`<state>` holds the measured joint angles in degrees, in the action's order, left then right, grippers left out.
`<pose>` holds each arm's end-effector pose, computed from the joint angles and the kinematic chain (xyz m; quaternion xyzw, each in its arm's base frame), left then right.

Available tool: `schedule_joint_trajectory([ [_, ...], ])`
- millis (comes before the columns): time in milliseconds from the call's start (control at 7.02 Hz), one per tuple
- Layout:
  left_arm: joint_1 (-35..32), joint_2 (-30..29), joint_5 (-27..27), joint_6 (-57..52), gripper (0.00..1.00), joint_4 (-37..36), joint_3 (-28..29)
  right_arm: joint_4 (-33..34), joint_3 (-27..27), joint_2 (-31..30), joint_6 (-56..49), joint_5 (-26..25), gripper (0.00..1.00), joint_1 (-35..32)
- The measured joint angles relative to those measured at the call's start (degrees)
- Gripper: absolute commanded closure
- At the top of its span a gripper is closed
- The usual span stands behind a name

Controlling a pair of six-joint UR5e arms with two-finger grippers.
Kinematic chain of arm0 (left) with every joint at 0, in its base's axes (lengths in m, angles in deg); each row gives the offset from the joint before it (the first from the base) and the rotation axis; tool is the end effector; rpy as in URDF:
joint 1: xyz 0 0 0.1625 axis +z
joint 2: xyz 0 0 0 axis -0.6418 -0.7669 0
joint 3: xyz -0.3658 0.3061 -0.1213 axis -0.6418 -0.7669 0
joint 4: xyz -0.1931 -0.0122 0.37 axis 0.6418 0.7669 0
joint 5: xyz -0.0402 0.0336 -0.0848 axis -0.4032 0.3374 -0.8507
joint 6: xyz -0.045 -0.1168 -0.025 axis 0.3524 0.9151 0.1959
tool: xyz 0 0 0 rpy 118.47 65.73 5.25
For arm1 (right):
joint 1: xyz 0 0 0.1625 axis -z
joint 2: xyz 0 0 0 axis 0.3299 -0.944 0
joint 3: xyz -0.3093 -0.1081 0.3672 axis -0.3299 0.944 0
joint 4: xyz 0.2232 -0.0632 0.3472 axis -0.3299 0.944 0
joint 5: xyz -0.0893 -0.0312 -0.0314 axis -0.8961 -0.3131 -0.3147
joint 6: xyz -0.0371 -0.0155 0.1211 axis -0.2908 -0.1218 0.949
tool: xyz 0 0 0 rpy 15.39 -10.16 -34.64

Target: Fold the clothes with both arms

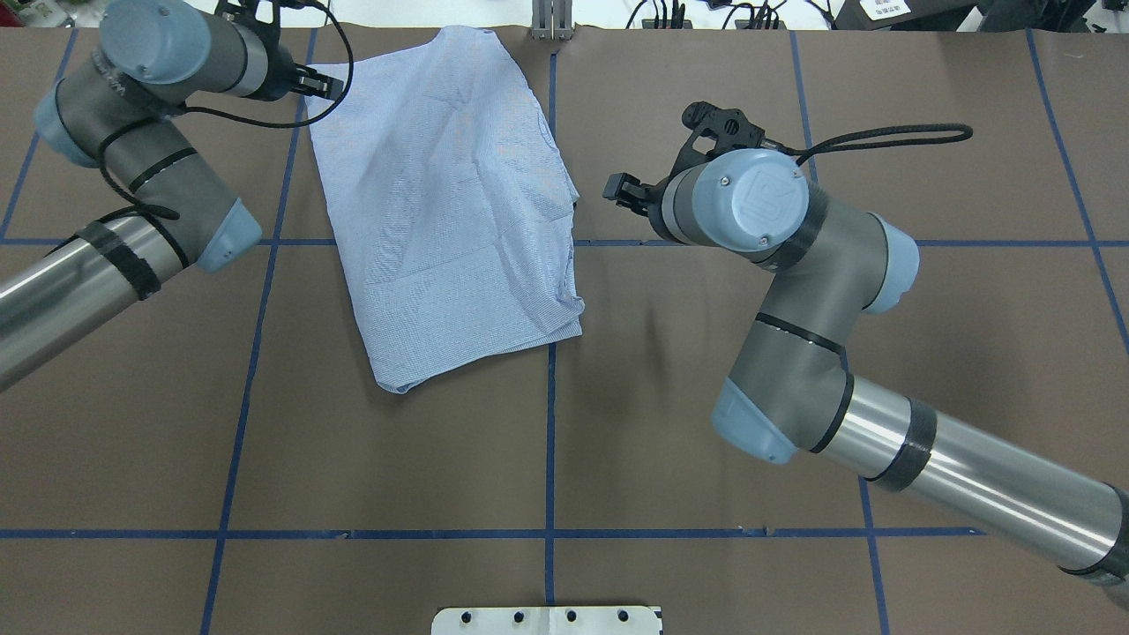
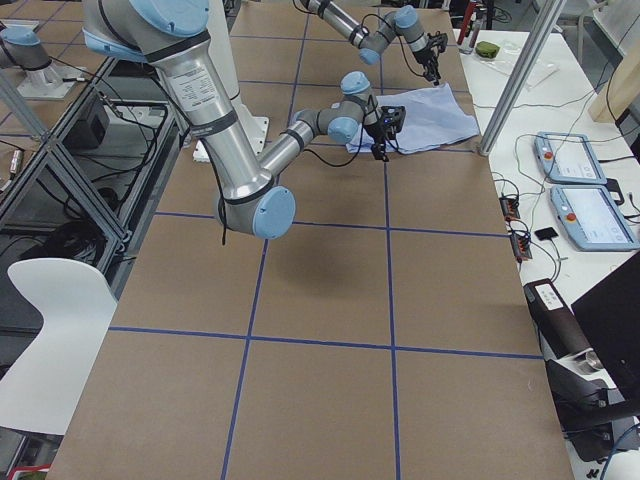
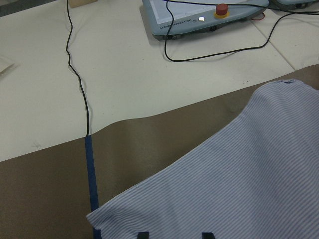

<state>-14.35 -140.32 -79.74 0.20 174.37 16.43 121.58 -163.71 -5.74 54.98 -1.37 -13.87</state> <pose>0.3991 -0.7392 0.4468 0.3428 0.3707 0.0279 0.8627 -0.5582 -0.5300 0.3022 0.1406 -0.4380 0.2794 0.8428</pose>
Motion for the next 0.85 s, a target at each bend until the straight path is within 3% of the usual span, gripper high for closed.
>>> schedule_joint_trajectory([
  [285, -0.11, 4.96, -0.99, 0.07, 0.0, -0.05, -6.75, 8.97, 0.39, 5.22, 12.79, -4.51, 0.04, 6.03],
  [570, -0.06, 5.97, -1.17, 0.51, 0.0, -0.01, -8.28, 11.29, 2.03, 6.84, 21.32, -5.51, 0.04, 10.06],
  [855, 0.01, 6.32, -1.21, 0.71, 0.0, 0.15, -8.48, 11.48, 8.31, 11.12, 25.84, -6.44, 0.12, 11.95],
])
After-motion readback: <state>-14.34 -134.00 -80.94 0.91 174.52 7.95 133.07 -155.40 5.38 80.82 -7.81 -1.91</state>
